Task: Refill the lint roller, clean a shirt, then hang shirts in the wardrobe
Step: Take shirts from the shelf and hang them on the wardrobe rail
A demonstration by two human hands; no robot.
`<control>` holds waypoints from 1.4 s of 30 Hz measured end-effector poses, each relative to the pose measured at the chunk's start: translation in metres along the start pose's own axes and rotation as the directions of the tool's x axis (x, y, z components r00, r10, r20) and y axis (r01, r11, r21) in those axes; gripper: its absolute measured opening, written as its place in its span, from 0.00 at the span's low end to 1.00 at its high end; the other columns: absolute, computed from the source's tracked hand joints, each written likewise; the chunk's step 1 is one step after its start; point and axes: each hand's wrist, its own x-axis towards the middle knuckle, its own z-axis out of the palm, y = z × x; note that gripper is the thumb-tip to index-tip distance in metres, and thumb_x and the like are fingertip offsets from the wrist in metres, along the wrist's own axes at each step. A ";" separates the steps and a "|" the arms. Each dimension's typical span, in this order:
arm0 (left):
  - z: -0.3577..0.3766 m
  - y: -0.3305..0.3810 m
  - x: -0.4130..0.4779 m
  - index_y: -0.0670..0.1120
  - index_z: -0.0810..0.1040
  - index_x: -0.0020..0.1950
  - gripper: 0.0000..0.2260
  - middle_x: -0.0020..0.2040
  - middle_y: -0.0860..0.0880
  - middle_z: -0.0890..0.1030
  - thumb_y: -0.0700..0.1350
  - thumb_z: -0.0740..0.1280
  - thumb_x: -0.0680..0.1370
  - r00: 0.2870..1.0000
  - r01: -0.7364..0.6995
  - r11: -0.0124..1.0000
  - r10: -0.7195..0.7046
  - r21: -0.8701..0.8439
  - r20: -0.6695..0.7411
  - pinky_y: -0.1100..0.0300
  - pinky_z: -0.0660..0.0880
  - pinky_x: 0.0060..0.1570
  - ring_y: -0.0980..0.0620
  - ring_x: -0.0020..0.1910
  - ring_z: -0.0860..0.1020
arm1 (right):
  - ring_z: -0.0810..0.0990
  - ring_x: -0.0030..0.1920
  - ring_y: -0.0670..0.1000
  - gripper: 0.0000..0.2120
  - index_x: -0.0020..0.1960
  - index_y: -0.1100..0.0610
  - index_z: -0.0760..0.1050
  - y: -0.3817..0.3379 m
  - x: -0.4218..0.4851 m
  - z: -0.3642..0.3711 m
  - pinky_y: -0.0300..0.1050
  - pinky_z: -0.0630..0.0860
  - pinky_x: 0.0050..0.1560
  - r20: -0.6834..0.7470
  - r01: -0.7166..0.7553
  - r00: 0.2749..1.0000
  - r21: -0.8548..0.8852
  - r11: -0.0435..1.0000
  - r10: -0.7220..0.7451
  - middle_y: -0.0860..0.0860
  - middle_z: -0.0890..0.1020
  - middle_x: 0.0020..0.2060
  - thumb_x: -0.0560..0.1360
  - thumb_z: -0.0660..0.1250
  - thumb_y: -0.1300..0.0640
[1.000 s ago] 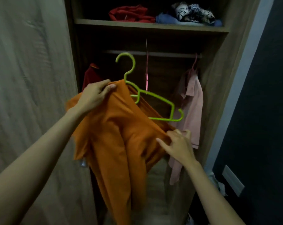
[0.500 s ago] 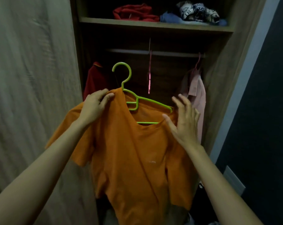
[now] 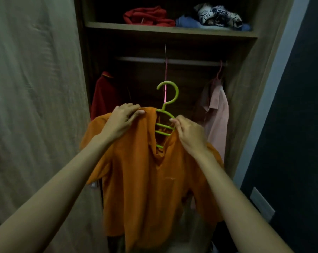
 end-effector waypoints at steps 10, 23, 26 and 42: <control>0.004 -0.019 0.010 0.50 0.75 0.60 0.23 0.49 0.50 0.77 0.63 0.51 0.78 0.997 -0.036 0.977 0.021 0.208 0.071 0.51 0.66 0.57 0.50 0.51 0.76 | 0.80 0.41 0.45 0.12 0.51 0.54 0.78 0.018 0.013 -0.010 0.41 0.74 0.34 -0.017 -0.044 0.999 0.096 0.994 0.046 0.41 0.80 0.42 0.81 0.57 0.52; 0.031 -0.010 0.041 0.49 0.74 0.54 0.19 0.47 0.52 0.72 0.59 0.50 0.80 0.992 -0.113 0.982 0.104 0.153 0.067 0.56 0.62 0.52 0.56 0.47 0.69 | 0.71 0.30 0.43 0.15 0.47 0.54 0.78 0.053 0.013 -0.019 0.42 0.68 0.32 -0.024 -0.268 0.962 0.096 0.958 0.272 0.42 0.71 0.28 0.82 0.55 0.50; 0.037 -0.012 0.048 0.53 0.73 0.52 0.10 0.47 0.55 0.71 0.55 0.54 0.82 0.994 -0.081 0.995 0.076 0.060 0.081 0.54 0.63 0.54 0.58 0.47 0.70 | 0.74 0.30 0.43 0.17 0.40 0.50 0.75 0.053 0.012 -0.027 0.41 0.70 0.34 0.154 -0.267 0.958 0.182 0.947 0.240 0.45 0.72 0.28 0.80 0.55 0.44; 0.017 -0.078 0.038 0.50 0.64 0.74 0.21 0.75 0.45 0.63 0.49 0.60 0.81 0.842 0.251 0.943 -0.100 0.220 -0.531 0.48 0.61 0.69 0.47 0.74 0.63 | 0.84 0.35 0.45 0.09 0.43 0.53 0.79 0.017 0.009 -0.009 0.36 0.80 0.34 0.400 -0.595 0.803 0.576 0.561 0.441 0.50 0.84 0.35 0.78 0.63 0.53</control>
